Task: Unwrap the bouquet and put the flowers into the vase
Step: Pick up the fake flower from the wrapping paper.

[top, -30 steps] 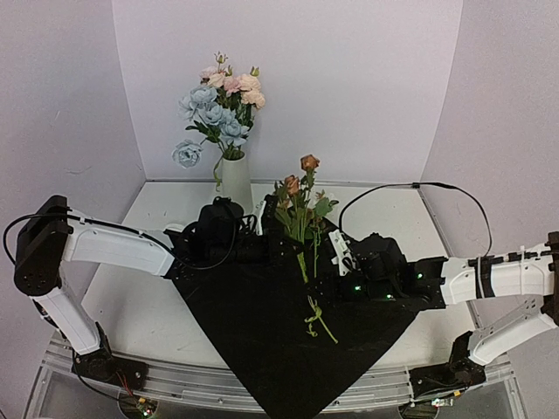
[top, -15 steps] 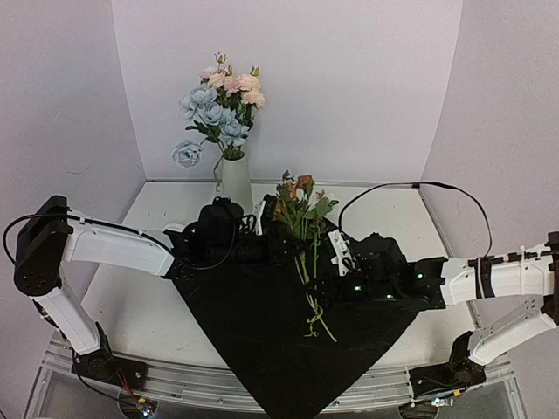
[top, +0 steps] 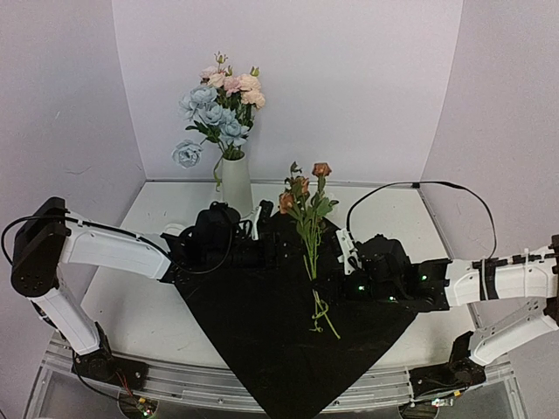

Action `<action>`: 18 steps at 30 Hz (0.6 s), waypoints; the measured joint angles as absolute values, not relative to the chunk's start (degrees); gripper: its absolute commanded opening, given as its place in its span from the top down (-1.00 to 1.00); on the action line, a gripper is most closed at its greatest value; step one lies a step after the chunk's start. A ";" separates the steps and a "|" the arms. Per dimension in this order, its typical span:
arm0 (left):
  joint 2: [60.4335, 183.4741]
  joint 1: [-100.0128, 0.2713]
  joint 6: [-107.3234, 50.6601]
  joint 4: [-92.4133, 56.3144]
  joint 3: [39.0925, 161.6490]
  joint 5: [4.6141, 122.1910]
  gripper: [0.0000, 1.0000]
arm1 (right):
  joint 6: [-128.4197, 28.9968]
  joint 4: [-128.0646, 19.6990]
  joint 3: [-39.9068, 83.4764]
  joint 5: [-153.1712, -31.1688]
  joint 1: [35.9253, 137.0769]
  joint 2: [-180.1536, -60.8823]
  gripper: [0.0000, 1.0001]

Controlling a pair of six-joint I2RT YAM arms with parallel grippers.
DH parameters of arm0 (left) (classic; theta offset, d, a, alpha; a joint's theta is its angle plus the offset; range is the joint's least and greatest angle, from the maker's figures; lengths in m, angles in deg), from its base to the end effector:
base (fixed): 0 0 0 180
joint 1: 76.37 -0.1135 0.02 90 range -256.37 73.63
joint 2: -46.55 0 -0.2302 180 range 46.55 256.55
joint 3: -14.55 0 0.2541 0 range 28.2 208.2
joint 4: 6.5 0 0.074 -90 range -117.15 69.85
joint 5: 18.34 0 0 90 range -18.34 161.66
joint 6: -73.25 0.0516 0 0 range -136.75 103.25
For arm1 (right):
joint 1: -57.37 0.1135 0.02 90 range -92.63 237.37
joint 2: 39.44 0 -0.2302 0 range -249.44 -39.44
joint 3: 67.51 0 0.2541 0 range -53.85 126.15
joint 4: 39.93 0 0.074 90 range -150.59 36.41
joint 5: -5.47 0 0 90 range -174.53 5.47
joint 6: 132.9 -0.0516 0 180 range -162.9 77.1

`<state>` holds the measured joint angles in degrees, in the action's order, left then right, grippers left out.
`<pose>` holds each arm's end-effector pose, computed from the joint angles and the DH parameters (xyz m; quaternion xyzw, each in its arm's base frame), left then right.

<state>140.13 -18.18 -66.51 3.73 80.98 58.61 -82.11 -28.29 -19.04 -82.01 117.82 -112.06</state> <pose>0.1901 -0.3285 0.1911 0.1261 0.7911 -0.5321 0.2741 0.1527 0.2648 0.2020 -0.1302 0.7689 0.4671 0.4167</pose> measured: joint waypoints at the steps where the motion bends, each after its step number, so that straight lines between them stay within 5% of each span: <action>1: 140.13 -18.18 -66.55 3.70 80.98 58.56 -0.41 | -82.01 -28.29 -19.04 -82.03 117.82 -112.06 1.00; 7: 140.58 -18.18 -66.65 3.76 81.24 57.93 -0.26 | -81.66 -28.31 -19.04 -82.24 117.82 -112.06 1.00; 18: 143.67 -18.18 -66.63 3.70 83.40 56.54 -0.29 | -81.12 -28.29 -19.04 -83.01 117.82 -112.06 1.00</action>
